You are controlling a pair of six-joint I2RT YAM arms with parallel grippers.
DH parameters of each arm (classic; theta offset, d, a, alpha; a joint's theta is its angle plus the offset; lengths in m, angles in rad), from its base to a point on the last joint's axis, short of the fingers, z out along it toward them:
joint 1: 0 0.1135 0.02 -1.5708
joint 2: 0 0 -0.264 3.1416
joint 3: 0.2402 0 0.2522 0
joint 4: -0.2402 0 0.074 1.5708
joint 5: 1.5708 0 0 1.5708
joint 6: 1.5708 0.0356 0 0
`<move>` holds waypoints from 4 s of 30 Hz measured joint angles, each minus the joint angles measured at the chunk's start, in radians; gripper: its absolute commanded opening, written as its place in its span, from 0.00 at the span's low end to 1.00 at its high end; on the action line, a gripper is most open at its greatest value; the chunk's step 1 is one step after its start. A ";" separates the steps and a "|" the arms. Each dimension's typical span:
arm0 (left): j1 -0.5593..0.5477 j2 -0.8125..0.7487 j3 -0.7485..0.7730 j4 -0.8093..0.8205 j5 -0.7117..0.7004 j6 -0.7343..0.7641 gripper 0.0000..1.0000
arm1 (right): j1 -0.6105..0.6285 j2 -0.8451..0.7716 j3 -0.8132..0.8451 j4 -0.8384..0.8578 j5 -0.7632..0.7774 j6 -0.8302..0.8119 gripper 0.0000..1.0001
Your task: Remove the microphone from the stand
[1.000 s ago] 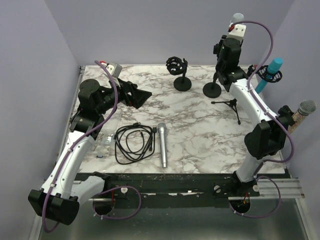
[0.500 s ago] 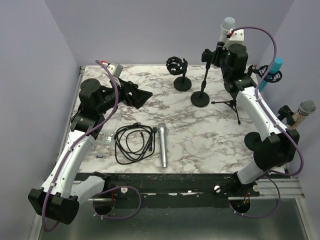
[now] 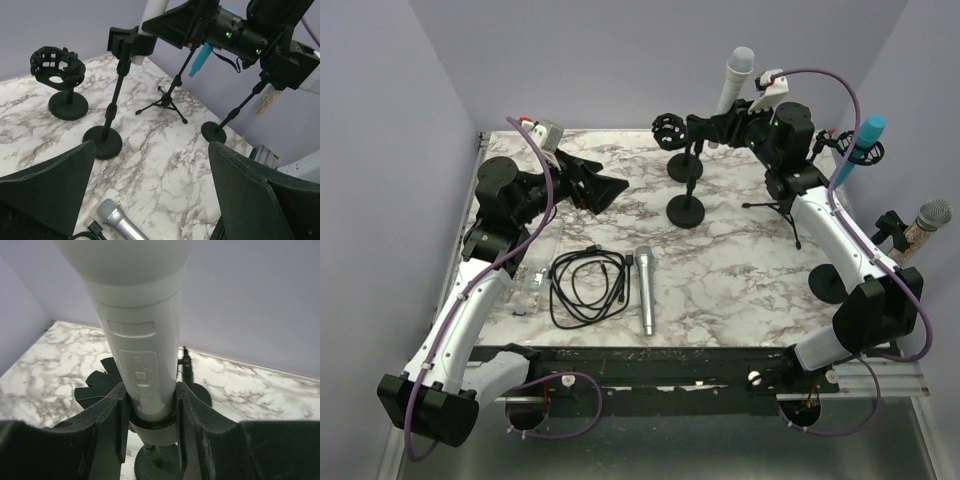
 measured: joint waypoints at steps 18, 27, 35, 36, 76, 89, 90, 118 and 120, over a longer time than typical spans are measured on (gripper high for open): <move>0.000 0.169 0.065 0.020 0.016 0.156 0.99 | 0.180 0.058 -0.018 0.157 -0.288 -0.002 0.01; 0.000 0.280 0.117 0.020 0.034 0.230 0.98 | 0.204 0.082 -0.011 0.196 -0.289 -0.015 0.01; -0.014 0.369 0.191 0.000 0.035 0.275 0.94 | 0.206 0.091 0.000 0.195 -0.283 -0.021 0.01; -0.018 0.375 0.198 0.000 0.035 0.278 0.94 | 0.208 0.091 0.000 0.195 -0.282 -0.021 0.01; -0.083 0.410 0.227 -0.019 0.004 0.296 0.93 | 0.236 0.090 0.081 0.163 -0.084 0.023 0.28; -0.098 0.501 0.302 -0.065 -0.047 0.310 0.40 | 0.241 0.096 0.097 0.154 -0.080 -0.002 0.05; -0.100 0.504 0.312 -0.071 -0.050 0.317 0.30 | 0.241 0.101 0.105 0.152 -0.079 -0.006 0.03; -0.104 0.488 0.273 -0.021 -0.163 0.377 0.00 | 0.241 0.155 0.383 0.086 0.094 0.007 0.01; -0.104 0.473 0.245 0.005 -0.162 0.374 0.00 | 0.241 0.126 0.399 0.054 0.136 0.011 0.01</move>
